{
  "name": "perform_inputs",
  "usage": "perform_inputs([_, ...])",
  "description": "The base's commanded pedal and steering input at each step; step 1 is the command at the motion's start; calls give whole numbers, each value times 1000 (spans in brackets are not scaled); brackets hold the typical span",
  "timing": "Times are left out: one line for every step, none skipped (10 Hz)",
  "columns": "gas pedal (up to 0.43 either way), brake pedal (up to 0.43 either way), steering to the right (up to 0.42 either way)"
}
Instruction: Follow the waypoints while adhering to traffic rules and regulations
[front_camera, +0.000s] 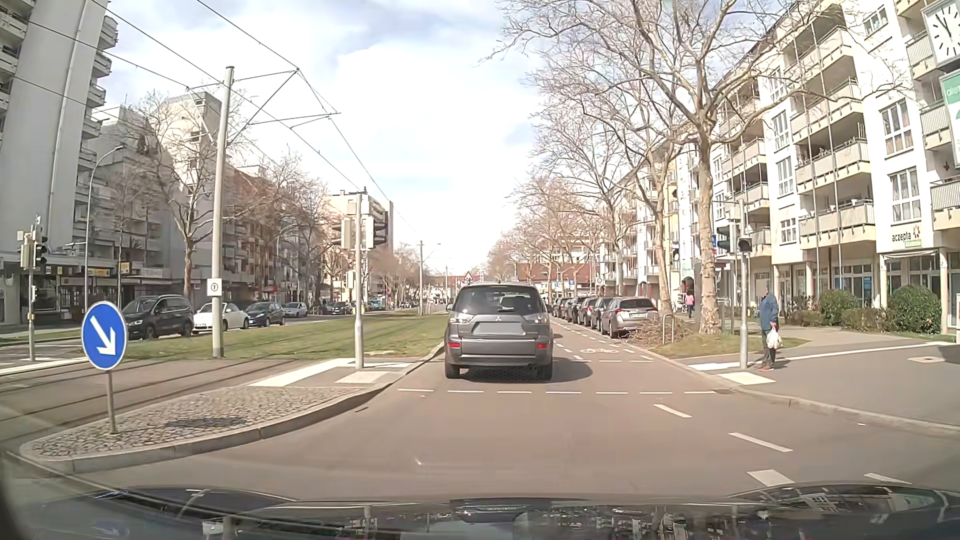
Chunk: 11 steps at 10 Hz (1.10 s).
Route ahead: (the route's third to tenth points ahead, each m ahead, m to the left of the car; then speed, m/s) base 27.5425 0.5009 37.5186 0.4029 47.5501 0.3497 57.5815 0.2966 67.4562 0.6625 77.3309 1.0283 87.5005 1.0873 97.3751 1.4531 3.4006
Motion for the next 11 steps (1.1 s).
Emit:
perform_inputs([0,0,-7])
perform_inputs([28,0,-6])
perform_inputs([28,0,-2])
perform_inputs([28,0,2])
perform_inputs([28,0,6])
perform_inputs([28,0,9])
perform_inputs([28,0,13])
perform_inputs([28,0,14])
perform_inputs([28,0,15])
perform_inputs([39,0,15])
perform_inputs([47,0,17])
